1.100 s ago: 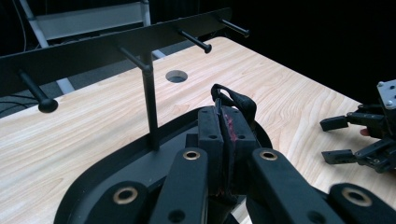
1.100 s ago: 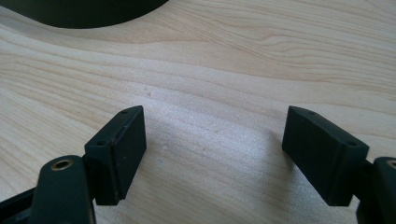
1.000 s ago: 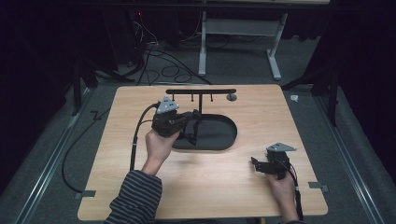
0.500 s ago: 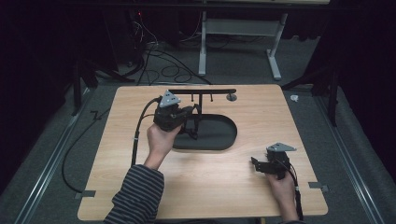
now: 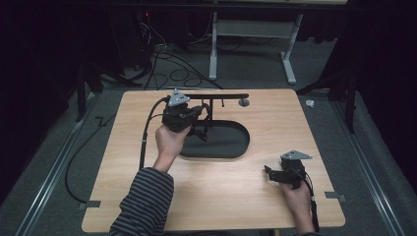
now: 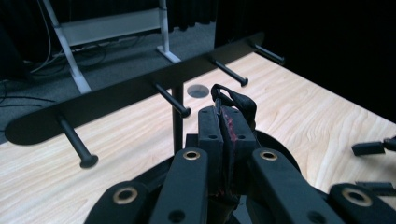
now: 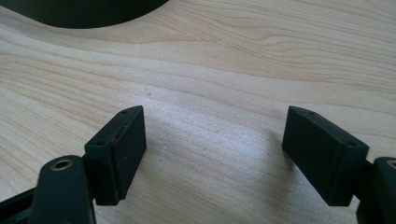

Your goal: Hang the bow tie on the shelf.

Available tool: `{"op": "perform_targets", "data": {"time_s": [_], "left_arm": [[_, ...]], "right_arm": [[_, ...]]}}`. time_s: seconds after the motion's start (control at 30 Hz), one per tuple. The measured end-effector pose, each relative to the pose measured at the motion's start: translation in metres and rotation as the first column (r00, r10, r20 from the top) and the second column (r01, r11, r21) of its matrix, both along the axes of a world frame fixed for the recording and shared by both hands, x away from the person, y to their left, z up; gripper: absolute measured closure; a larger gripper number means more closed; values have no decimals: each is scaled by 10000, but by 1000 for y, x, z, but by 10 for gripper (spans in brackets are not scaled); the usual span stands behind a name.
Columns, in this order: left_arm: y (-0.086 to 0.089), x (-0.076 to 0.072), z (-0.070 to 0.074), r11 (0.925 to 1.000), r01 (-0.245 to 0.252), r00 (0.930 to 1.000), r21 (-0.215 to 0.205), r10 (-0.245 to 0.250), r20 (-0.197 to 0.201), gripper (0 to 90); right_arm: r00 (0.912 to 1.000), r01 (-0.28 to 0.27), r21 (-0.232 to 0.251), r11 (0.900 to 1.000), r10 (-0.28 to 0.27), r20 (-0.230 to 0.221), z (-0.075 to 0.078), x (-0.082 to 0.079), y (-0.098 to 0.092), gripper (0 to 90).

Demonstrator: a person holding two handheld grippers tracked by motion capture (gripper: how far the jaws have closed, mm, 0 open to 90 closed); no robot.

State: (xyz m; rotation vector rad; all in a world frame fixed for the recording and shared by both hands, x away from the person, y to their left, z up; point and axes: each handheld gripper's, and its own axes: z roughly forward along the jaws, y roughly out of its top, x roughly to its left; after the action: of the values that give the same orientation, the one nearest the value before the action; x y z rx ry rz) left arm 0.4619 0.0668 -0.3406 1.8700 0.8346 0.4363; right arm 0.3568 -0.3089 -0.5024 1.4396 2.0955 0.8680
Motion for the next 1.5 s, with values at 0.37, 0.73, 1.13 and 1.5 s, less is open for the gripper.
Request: {"op": "perform_targets", "data": {"time_s": [0.37,0.73,1.13,1.5], "left_arm": [[0,15,-1,9992,-402,9991,72,403,-92,875],[-1,28,-7,9958,-909,9957,113,911,-141,874],[-2,35,-13,9916,-1251,9919,330,1257,-167,860],[2,27,-13,9922,-1150,9929,473,1162,-241,772]], "right_arm": [[10000,-12,-7,10000,12,8,0,0,0,227],[10000,-2,2,10000,2,2,0,0,0,227],[10000,9,15,10000,-9,0,0,0,0,227],[10000,-3,4,10000,3,-1,0,0,0,227]]}}
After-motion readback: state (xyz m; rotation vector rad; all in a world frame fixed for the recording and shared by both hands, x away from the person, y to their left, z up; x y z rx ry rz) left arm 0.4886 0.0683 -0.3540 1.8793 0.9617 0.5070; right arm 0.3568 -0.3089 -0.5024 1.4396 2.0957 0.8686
